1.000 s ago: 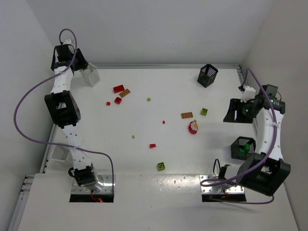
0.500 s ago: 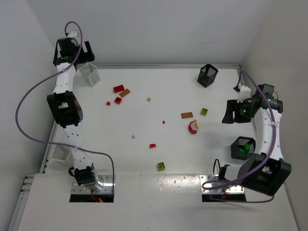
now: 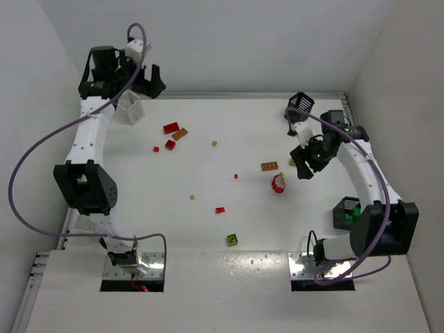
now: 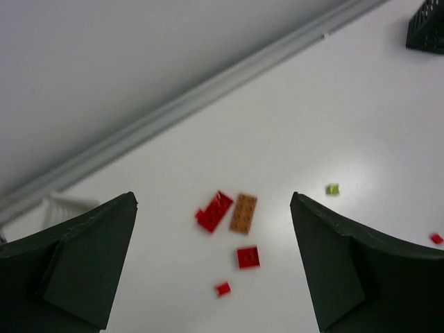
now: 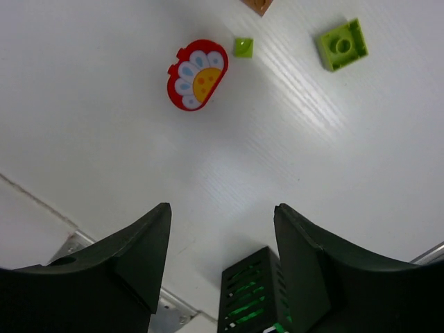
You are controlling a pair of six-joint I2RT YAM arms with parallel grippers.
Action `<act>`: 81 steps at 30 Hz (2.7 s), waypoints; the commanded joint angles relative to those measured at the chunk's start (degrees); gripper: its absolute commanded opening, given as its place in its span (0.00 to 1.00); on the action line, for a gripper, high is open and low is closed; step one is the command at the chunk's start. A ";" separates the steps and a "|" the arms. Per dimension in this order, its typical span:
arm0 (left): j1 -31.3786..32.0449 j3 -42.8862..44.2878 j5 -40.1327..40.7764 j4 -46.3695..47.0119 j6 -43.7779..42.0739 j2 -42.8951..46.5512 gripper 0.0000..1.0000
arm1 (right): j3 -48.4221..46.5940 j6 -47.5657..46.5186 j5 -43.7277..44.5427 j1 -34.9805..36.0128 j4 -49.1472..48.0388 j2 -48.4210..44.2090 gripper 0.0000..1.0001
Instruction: Sort the legos into containers by color
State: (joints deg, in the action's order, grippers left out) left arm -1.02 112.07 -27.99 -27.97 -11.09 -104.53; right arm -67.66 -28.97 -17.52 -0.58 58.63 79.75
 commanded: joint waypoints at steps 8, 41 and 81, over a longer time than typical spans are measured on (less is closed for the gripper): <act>-4.08 -22.68 -12.44 -8.32 -3.23 12.94 0.99 | -3.44 -1.53 8.91 2.78 -21.62 14.35 0.68; 42.74 -51.06 1.34 -15.36 -18.44 19.01 0.92 | -6.78 -8.47 1.87 -1.44 -16.62 19.92 0.70; 70.98 -54.60 18.85 4.50 8.10 4.96 0.61 | -5.12 -7.94 4.60 -0.91 -18.73 18.69 0.70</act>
State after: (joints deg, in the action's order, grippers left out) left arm 69.30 55.88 -9.10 -24.14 -3.60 -98.35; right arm -72.10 -36.45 -12.88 -1.74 41.12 100.47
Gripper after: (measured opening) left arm 0.635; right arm 0.701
